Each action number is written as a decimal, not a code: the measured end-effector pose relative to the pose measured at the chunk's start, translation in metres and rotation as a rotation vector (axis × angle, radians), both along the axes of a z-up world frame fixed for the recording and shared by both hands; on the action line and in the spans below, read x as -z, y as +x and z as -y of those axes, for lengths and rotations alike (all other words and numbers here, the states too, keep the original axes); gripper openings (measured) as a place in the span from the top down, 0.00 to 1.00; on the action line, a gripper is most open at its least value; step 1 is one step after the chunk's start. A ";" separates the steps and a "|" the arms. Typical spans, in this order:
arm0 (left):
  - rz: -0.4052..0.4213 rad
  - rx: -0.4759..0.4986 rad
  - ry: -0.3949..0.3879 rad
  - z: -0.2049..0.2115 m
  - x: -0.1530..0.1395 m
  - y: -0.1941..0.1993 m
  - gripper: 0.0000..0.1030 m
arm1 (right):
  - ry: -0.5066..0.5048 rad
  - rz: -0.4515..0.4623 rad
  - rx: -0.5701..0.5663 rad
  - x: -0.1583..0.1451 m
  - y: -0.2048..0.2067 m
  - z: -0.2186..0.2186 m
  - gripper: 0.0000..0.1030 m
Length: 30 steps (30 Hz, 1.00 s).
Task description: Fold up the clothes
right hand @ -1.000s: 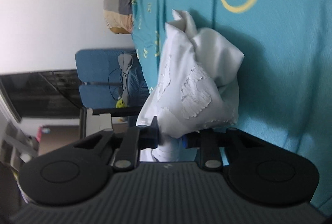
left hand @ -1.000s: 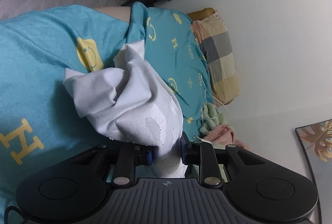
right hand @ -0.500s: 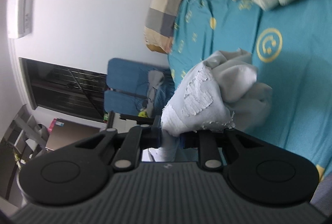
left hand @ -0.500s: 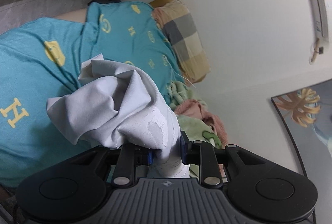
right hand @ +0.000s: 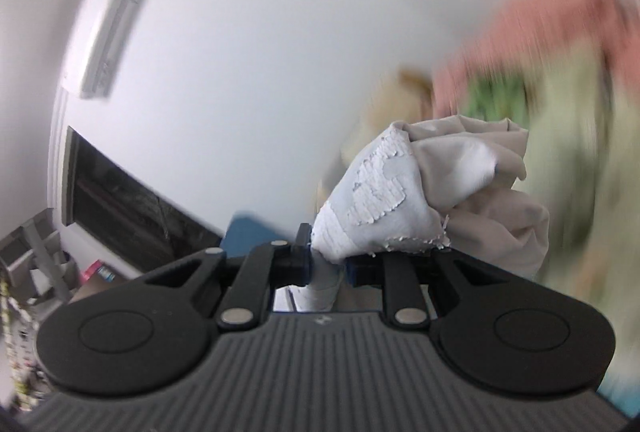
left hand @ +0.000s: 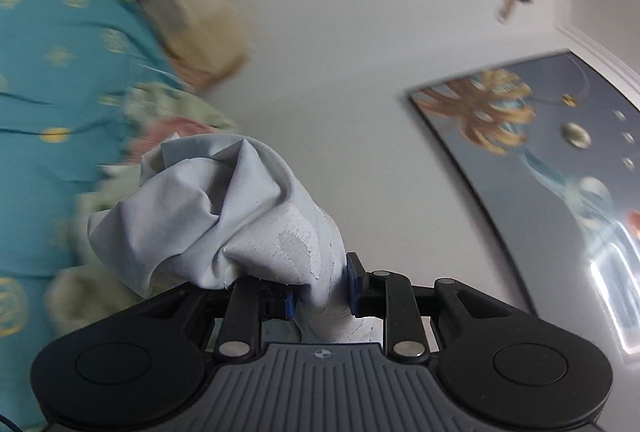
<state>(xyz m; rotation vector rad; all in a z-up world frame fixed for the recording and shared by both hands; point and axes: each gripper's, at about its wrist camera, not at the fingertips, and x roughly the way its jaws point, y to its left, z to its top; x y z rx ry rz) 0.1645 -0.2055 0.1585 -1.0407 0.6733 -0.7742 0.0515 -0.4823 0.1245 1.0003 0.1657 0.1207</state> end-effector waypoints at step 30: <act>0.222 0.254 0.799 0.116 0.134 -0.030 0.03 | -0.356 -0.519 0.141 0.087 -0.051 0.045 0.39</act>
